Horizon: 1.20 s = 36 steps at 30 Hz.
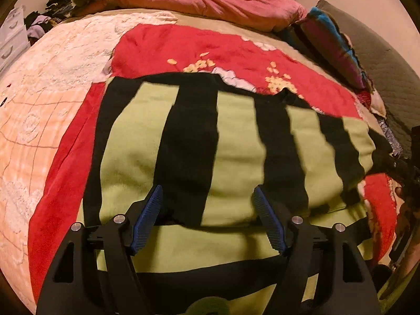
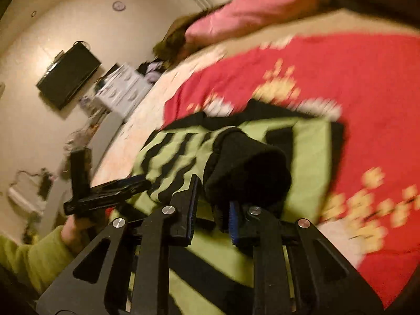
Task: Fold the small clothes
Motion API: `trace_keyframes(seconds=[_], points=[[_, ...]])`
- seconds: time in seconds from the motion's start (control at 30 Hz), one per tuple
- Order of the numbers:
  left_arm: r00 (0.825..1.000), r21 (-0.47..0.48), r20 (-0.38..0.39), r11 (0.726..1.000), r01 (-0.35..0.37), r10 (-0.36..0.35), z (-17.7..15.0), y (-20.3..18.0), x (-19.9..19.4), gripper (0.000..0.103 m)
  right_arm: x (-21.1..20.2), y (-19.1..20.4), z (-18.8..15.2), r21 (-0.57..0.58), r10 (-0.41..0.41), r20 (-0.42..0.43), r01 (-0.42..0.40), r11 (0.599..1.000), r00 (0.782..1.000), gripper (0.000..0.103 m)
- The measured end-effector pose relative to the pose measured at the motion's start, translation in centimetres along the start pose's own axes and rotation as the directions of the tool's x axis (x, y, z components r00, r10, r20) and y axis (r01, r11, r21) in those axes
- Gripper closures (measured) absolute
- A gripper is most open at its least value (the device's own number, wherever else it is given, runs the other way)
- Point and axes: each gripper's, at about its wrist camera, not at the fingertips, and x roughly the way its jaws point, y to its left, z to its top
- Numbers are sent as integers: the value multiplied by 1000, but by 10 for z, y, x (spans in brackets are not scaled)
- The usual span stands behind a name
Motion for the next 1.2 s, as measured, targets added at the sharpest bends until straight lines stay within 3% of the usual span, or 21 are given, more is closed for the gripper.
trace_keyframes(seconds=[0.07, 0.13, 0.2, 0.27, 0.33, 0.43, 0.53, 0.63, 0.7, 0.77, 0.9, 1.0, 1.2], points=[[1000, 20, -4, 1000, -11, 11, -3, -5, 4, 33, 4, 2, -1, -46, -111, -19, 110, 993, 994, 89], [999, 42, -16, 998, -39, 40, -6, -8, 10, 33, 20, -5, -7, -45, -166, -74, 163, 986, 983, 87], [999, 48, -15, 998, -47, 48, -8, -9, 13, 33, 32, -18, -12, -8, -210, -119, 210, 978, 970, 74], [999, 49, -16, 998, -46, 47, -8, -7, 13, 33, 31, -31, -16, 52, -192, -118, 199, 979, 974, 72], [999, 40, -20, 998, -42, 42, -7, -5, 11, 33, 23, -36, -15, 103, -171, -88, 179, 978, 981, 60], [999, 25, 0, 999, -42, 42, -8, -1, -1, 33, 1, -42, -12, 116, -252, -33, 254, 960, 967, 57], [997, 32, 63, 999, -43, 41, -6, 0, -23, 33, -19, -48, -10, 164, -259, 44, 249, 954, 965, 56], [992, 45, 103, 996, -77, 72, 2, -1, -37, 33, -31, -29, -3, 98, -227, 149, 214, 972, 963, 51], [993, 27, 106, 998, -49, 46, 7, -1, -38, 33, -28, -8, 1, 6, -155, 171, 156, 988, 973, 46], [994, 38, 101, 998, -40, 36, 11, -7, -34, 33, -13, 13, 0, -77, -112, 140, 124, 989, 984, 46], [993, 111, 107, 992, -60, 48, 16, -27, -23, 33, 24, 29, -6, -139, -138, 39, 142, 980, 990, 45], [996, 119, 70, 991, -64, 56, 20, -30, -8, 33, 36, 32, -10, -144, -170, 16, 171, 975, 985, 37], [996, 87, -19, 992, -89, 91, 21, -13, 30, 33, 43, 17, -14, -86, -222, -30, 218, 972, 975, 36]])
